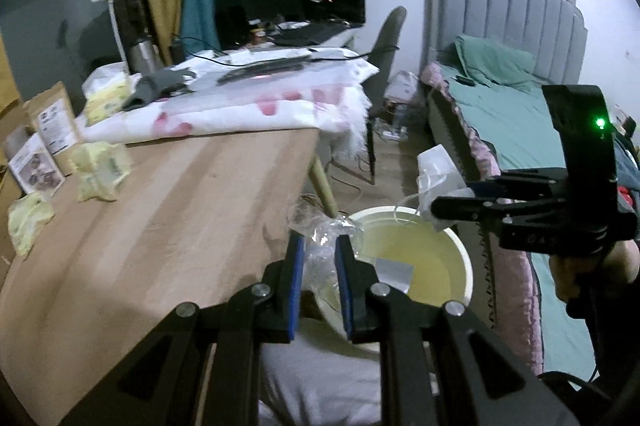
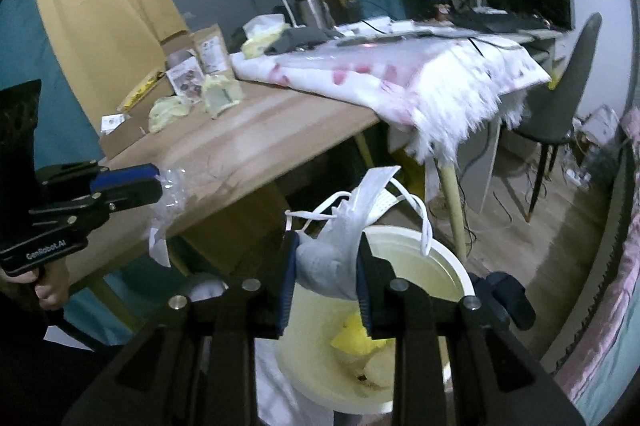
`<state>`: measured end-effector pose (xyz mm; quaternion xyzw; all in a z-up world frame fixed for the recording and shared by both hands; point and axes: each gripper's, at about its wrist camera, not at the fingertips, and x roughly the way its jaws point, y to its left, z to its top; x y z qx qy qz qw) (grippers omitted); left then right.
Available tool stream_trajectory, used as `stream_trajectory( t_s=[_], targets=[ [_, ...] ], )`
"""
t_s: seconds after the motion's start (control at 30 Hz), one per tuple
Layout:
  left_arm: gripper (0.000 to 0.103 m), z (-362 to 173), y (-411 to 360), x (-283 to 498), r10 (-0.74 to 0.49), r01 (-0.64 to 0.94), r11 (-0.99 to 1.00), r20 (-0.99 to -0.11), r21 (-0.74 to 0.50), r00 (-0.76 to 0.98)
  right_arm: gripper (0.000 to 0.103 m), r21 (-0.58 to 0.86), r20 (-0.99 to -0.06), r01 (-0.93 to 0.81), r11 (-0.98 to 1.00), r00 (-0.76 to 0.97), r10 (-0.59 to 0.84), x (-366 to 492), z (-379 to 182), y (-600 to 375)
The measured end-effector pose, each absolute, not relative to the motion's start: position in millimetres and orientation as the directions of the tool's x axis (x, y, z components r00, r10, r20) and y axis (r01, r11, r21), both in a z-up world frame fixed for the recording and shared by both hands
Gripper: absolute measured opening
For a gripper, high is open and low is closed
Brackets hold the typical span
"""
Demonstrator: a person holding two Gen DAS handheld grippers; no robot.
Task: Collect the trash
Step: 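Carry both items over the bucket and open both grippers to release them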
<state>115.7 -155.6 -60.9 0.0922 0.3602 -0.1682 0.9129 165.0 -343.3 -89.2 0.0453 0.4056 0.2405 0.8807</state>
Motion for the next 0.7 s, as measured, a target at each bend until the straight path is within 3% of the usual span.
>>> stream_trajectory(
  t_s=[0.13,0.2,0.7],
  targets=[
    [0.015,-69,-170,122,-0.261,0.401,0.915,-0.704,0.037,0.66,0.054,0.284,-0.709,-0.366,0.886,0.541,0.451,170,-101,-354],
    [0.015,-73,-175,125,-0.269,0.413,0.91,-0.712,0.032,0.648,0.06,0.285,-0.71,-0.348,0.893,0.549,0.441,172,-103,-360],
    [0.016,-112,-225,166,-0.363,0.53,0.846,-0.794,-0.061,0.488,0.06,0.269,-0.728,-0.202,0.942,0.597,0.336,175,-113,-406]
  ],
)
